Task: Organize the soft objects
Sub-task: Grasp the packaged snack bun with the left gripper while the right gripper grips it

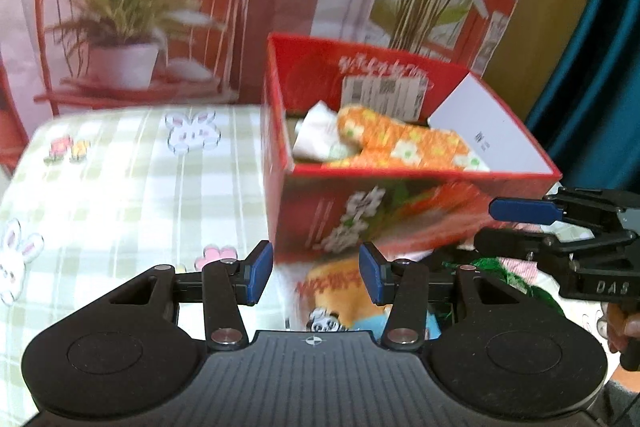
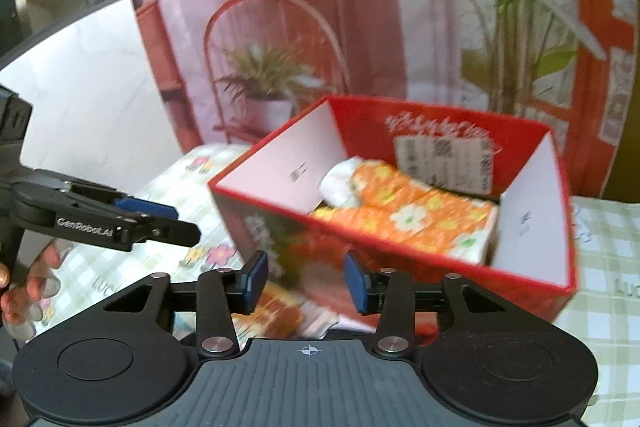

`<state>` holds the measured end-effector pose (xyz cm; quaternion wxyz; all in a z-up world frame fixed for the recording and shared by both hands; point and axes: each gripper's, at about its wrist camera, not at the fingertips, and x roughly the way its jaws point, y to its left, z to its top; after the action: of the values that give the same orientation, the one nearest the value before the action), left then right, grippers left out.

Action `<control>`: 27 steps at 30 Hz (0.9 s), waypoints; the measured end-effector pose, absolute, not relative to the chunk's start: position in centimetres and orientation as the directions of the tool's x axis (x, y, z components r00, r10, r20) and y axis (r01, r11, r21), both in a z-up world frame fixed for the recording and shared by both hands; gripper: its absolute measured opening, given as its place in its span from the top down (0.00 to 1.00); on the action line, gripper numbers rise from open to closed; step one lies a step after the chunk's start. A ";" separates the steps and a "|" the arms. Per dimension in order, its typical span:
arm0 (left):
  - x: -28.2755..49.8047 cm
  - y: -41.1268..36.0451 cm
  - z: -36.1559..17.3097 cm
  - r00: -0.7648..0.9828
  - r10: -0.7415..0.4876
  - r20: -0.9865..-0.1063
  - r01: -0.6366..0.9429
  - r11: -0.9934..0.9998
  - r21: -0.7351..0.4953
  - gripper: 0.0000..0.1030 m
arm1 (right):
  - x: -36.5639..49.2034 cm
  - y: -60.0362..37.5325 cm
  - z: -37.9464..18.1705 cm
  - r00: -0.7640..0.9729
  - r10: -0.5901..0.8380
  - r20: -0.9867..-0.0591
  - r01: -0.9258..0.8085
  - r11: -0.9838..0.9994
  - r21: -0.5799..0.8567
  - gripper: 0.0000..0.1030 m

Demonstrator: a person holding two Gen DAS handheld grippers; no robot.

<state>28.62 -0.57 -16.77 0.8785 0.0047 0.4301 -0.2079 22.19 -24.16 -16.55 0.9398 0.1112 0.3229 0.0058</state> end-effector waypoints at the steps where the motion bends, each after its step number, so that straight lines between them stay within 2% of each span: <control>1: 28.8 -0.4 -17.3 0.530 -0.367 -0.765 0.365 0.913 -0.185 0.51 | 22.4 -23.9 -16.9 0.786 0.086 -0.613 0.054 0.977 0.207 0.57; 4: 29.1 -0.1 -18.8 0.495 -0.378 -0.782 0.351 0.911 -0.218 0.51 | 23.0 -22.9 -18.1 0.756 0.124 -0.643 0.021 0.977 0.213 0.45; 13: 29.9 0.5 -22.6 0.388 -0.437 -0.812 0.293 0.893 -0.340 0.49 | 24.6 -20.6 -21.3 0.657 0.197 -0.728 -0.054 0.975 0.215 0.37; 17: 30.2 0.9 -23.4 0.367 -0.480 -0.797 0.266 0.875 -0.404 0.47 | 25.4 -20.0 -22.4 0.618 0.218 -0.755 -0.080 0.973 0.216 0.36; 27: 30.4 0.6 -23.9 0.349 -0.527 -0.775 0.287 0.847 -0.447 0.48 | 26.7 -19.9 -24.1 0.557 0.241 -0.795 -0.107 0.970 0.218 0.35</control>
<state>30.36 0.59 -23.91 0.8131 -0.1169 0.5125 -0.2503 26.66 -19.87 -24.07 0.8793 0.0724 0.4602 0.0988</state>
